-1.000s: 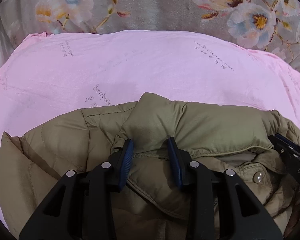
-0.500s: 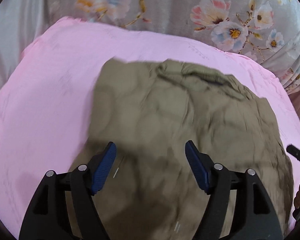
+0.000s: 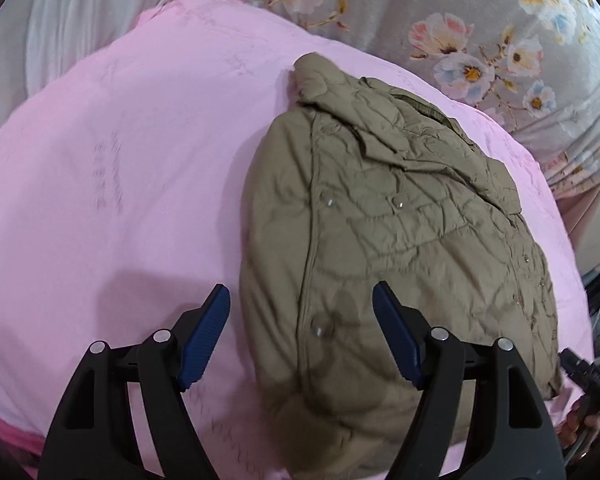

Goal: Fold large clothes

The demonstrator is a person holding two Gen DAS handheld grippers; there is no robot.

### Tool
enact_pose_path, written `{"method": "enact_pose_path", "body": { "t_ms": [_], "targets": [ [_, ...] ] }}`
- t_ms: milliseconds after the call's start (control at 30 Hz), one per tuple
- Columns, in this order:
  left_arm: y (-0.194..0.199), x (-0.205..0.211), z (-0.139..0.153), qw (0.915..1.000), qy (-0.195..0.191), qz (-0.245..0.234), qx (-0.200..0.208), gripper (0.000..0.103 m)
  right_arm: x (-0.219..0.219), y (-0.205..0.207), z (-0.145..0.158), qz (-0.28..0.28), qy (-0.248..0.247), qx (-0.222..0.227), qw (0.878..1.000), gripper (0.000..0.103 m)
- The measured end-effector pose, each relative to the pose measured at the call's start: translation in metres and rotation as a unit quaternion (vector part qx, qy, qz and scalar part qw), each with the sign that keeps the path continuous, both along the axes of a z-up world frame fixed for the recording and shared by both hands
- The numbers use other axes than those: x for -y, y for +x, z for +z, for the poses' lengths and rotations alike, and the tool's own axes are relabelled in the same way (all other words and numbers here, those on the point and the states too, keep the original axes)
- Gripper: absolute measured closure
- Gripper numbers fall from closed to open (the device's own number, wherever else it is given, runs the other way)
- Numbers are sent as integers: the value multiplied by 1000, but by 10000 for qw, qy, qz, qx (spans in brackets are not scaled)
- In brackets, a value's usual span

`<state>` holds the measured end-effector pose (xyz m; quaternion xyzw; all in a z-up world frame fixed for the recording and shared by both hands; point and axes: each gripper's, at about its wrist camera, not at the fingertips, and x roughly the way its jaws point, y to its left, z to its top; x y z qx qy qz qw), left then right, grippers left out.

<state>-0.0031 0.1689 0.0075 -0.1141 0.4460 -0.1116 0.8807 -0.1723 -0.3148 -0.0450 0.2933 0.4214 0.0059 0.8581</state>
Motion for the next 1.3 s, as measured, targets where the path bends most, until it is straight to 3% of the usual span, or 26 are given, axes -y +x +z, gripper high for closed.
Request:
{"method": "enact_pose_path", "body": {
  "t_ms": [133,233,333,467,533,700,800,900,1100,1300],
  "targets": [
    [-14,-13,-19,9987,-372,89,-326,32,-28,-4,-3,327,60,87,9994,33],
    [-27,-13,-19,9982,-534,80,-272,32,-37,-5,-2,353,-89,177,9992,32],
    [-34,-5,-21,9954,-876,-127,-355,32,-34,-8,-4,273,184,295,9990,32],
    [-37,8,-21,9964,-780,-185,-285,33,-35,-13,-7,287,498,427,9974,33],
    [-39,10,-20,9960,-820,-227,-270,43,-40,-15,-6,340,435,454,9974,37],
    [-46,18,-11,9983,-428,-378,-75,83,-46,-21,-6,371,608,666,9952,73],
    [-51,19,2,9981,-396,-450,105,92,-51,-23,5,347,429,883,9946,83],
    [-58,18,21,9970,-464,-505,368,95,-52,-29,22,277,288,1230,9916,90],
    [-77,12,75,9905,-656,-699,984,96,-41,-55,78,148,144,2298,9730,94],
    [-99,3,130,9811,-851,-809,1540,96,-35,-77,131,15,-68,2965,9550,95]
  ]
}}
